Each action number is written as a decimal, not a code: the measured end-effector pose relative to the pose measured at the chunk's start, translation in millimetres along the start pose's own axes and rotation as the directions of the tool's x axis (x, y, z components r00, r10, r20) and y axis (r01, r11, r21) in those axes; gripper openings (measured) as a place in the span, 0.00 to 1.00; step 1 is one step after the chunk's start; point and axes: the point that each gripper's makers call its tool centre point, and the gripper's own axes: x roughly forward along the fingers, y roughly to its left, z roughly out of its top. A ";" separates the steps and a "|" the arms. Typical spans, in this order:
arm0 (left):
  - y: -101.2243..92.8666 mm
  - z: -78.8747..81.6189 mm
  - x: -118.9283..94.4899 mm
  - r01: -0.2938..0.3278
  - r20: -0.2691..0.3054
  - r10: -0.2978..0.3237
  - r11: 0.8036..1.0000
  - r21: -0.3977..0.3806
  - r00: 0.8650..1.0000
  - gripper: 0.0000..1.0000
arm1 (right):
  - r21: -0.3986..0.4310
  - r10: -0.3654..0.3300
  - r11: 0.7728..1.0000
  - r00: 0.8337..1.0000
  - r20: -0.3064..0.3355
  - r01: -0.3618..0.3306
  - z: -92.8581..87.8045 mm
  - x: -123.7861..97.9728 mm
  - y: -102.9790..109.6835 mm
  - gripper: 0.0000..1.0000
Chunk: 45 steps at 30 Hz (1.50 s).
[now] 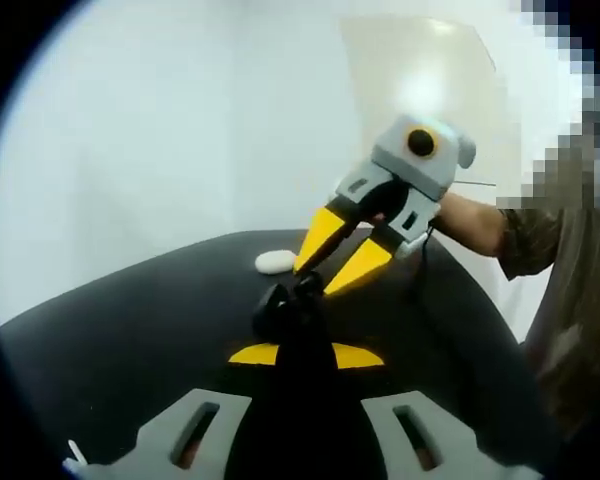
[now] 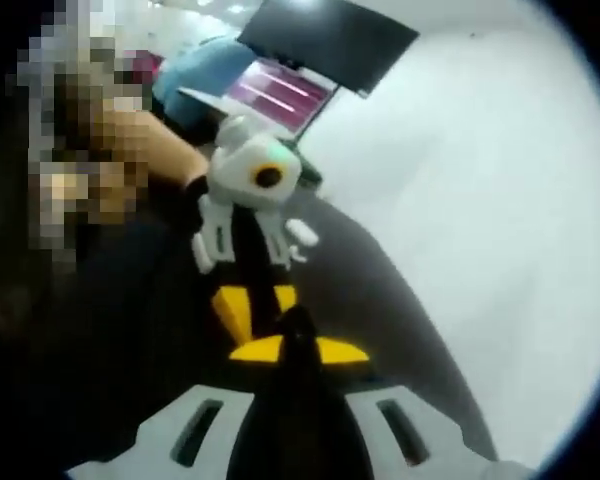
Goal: Pick up three earphones and place each one into its charging case using tactile feedback, ensure that each earphone is properly inserted and securely positioned inside the case.
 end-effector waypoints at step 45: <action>-0.2 -0.2 -0.5 0.002 0.001 -0.002 1.000 0.006 1.000 0.14 | -0.091 0.182 0.976 0.973 -0.144 -0.196 -4.3 2.5 3.4 0.13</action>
